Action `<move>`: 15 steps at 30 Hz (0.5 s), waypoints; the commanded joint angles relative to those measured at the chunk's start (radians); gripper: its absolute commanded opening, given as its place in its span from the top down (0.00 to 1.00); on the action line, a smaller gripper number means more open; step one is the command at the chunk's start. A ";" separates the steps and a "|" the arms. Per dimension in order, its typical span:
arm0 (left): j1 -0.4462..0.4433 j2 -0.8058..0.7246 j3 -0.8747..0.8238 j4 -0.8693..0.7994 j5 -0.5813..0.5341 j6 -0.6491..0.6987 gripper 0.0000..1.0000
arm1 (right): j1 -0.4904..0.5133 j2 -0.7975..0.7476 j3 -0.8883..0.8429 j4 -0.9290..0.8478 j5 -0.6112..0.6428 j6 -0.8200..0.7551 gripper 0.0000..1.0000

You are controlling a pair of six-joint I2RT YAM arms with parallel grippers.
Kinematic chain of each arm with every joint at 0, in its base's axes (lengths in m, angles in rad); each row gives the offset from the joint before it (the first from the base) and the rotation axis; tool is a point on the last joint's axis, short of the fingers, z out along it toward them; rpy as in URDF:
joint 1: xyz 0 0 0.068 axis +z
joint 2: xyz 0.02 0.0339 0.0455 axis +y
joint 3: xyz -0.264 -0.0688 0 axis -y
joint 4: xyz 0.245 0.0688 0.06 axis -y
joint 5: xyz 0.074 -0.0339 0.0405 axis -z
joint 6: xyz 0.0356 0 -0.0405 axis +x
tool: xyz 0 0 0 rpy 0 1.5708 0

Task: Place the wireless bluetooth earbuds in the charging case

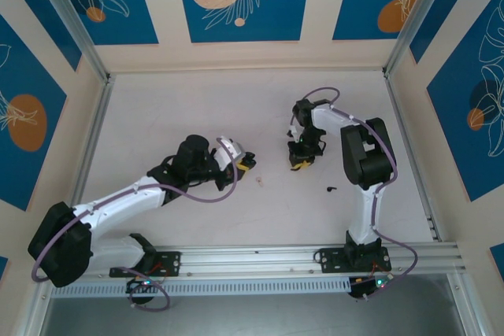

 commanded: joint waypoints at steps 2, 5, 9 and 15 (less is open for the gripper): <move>0.011 -0.052 -0.002 -0.014 -0.013 -0.008 0.82 | 0.066 -0.068 -0.040 -0.042 -0.009 -0.173 0.81; 0.011 -0.075 -0.004 -0.035 -0.023 -0.003 0.82 | 0.124 -0.081 -0.063 -0.030 0.003 -0.251 0.81; 0.010 -0.101 -0.002 -0.070 -0.035 0.013 0.82 | 0.164 -0.065 -0.067 -0.038 0.028 -0.323 0.81; 0.010 -0.124 -0.004 -0.095 -0.048 0.022 0.82 | 0.196 -0.006 -0.057 -0.052 0.060 -0.344 0.80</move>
